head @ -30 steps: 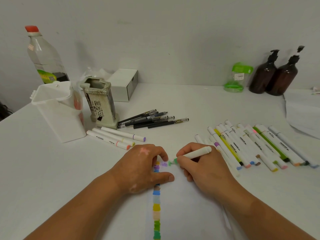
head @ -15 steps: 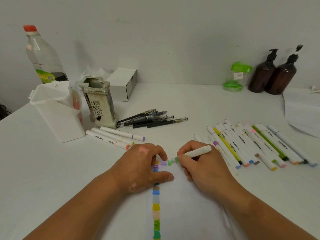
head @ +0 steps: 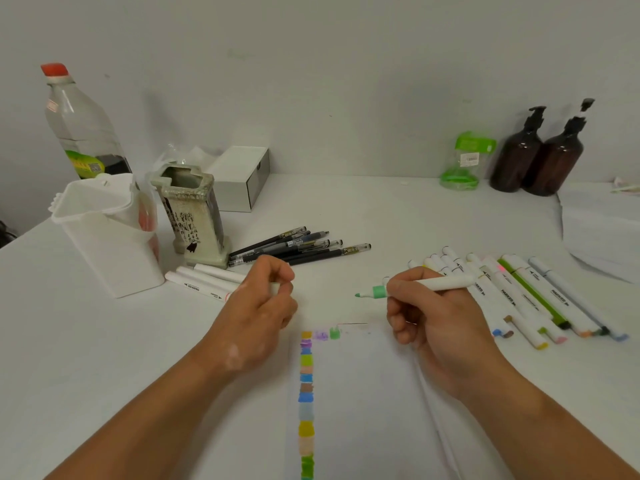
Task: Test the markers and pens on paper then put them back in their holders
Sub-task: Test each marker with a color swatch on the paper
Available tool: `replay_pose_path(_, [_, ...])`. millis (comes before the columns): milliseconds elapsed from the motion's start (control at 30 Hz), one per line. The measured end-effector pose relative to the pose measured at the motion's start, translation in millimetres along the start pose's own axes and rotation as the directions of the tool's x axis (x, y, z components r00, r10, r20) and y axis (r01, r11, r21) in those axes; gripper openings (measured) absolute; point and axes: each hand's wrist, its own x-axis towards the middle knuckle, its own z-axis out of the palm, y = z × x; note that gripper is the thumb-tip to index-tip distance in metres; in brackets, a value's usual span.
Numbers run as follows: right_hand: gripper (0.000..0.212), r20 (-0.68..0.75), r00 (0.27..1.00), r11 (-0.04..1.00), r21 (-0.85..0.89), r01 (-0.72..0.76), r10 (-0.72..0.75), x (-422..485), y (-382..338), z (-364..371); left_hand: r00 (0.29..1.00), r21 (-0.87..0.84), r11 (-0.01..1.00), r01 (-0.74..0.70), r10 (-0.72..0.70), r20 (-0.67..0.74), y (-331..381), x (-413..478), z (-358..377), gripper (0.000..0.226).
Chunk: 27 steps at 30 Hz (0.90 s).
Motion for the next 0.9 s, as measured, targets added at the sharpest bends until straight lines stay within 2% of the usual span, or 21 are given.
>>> replay_pose_path(133, [0.026,0.030,0.998,0.994,0.099,-0.052,0.050,3,0,0,0.995,0.020,0.999,-0.027,0.025,0.099,1,-3,5,0.031])
replay_pose_path(200, [0.023,0.032,0.998,0.991,0.116,-0.065,0.061,3,0,-1,0.992,-0.024,0.999,-0.027,0.029,0.124,1,-4,7,0.034])
replay_pose_path(367, [0.023,0.036,0.998,0.994,0.090,-0.054,0.051,2,0,-2,0.983,-0.204,0.978,0.039,0.000,0.185,4,-6,10,0.026])
replay_pose_path(433, [0.015,0.051,0.998,0.998,0.049,-0.027,0.025,1,0,-1,0.982,-0.229,0.971,0.063,-0.020,0.186,5,-5,11,0.019])
replay_pose_path(500, [0.009,0.074,0.997,1.000,0.001,0.012,-0.012,1,0,-1,0.983,-0.200,0.979,0.049,-0.012,0.183,6,-5,12,0.011])
replay_pose_path(600, [0.001,0.098,0.994,0.999,-0.026,0.043,-0.040,-1,0,-1,0.980,-0.137,0.991,0.005,0.022,0.196,6,-6,11,0.011])
replay_pose_path(900, [0.010,0.136,0.989,0.990,-0.121,0.076,-0.060,-2,2,0,0.972,-0.080,0.994,-0.069,0.086,0.221,2,-6,11,0.018])
